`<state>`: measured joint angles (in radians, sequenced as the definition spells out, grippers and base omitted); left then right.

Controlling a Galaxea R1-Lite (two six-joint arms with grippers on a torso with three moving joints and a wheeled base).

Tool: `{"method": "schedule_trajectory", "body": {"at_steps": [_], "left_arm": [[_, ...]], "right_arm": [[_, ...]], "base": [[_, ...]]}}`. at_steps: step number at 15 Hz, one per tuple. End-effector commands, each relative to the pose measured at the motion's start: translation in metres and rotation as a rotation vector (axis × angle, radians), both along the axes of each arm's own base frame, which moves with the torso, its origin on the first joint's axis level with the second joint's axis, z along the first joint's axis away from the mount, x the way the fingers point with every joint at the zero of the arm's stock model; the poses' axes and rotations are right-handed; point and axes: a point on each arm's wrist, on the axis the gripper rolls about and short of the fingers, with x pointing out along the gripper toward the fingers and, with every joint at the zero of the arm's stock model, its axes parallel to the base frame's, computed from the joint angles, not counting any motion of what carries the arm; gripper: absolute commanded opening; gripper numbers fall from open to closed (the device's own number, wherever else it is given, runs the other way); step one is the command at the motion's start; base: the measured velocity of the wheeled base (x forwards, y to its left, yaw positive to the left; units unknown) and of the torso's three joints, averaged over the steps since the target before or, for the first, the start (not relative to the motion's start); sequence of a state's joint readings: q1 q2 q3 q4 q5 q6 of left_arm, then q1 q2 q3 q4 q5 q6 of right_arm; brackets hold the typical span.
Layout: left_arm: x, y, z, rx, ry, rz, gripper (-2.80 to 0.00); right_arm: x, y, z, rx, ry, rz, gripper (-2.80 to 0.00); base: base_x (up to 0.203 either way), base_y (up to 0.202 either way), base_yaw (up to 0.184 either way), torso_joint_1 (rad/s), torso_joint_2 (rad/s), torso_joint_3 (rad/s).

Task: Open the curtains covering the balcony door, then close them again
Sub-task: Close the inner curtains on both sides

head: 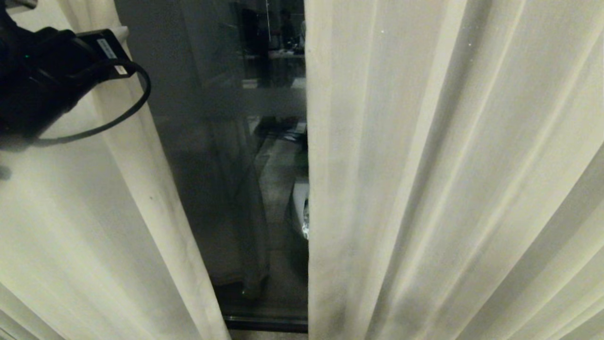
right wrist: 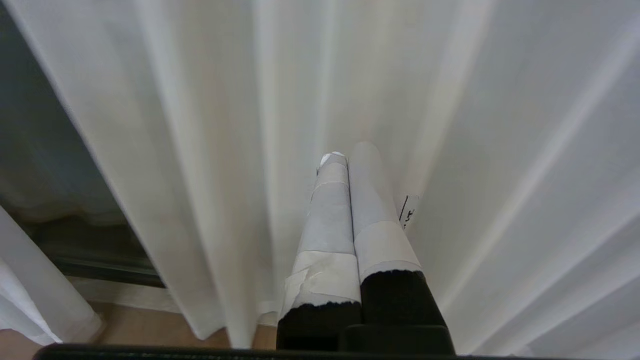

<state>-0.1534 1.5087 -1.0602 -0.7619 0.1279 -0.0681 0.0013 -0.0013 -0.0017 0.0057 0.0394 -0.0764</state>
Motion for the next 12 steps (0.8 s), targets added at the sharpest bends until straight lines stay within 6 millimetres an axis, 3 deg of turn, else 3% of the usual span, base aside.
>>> {"method": "schedule_trajectory", "body": {"at_steps": [1, 12], "left_arm": [[0.0, 0.0, 0.0004, -0.002, -0.006, 0.001, -2.8], [-0.0012, -0.0018, 0.0008, -0.003, -0.007, -0.006, -2.8]], "right_arm": [[0.0001, 0.0, -0.0001, -0.002, 0.002, 0.001, -2.8], [0.0001, 0.0, -0.0001, -0.002, 0.002, 0.001, -2.8]], "base": [[0.0, -0.185, 0.002, 0.002, 0.0, 0.002], [0.0, -0.19, 0.003, 0.004, 0.0, 0.002]]}}
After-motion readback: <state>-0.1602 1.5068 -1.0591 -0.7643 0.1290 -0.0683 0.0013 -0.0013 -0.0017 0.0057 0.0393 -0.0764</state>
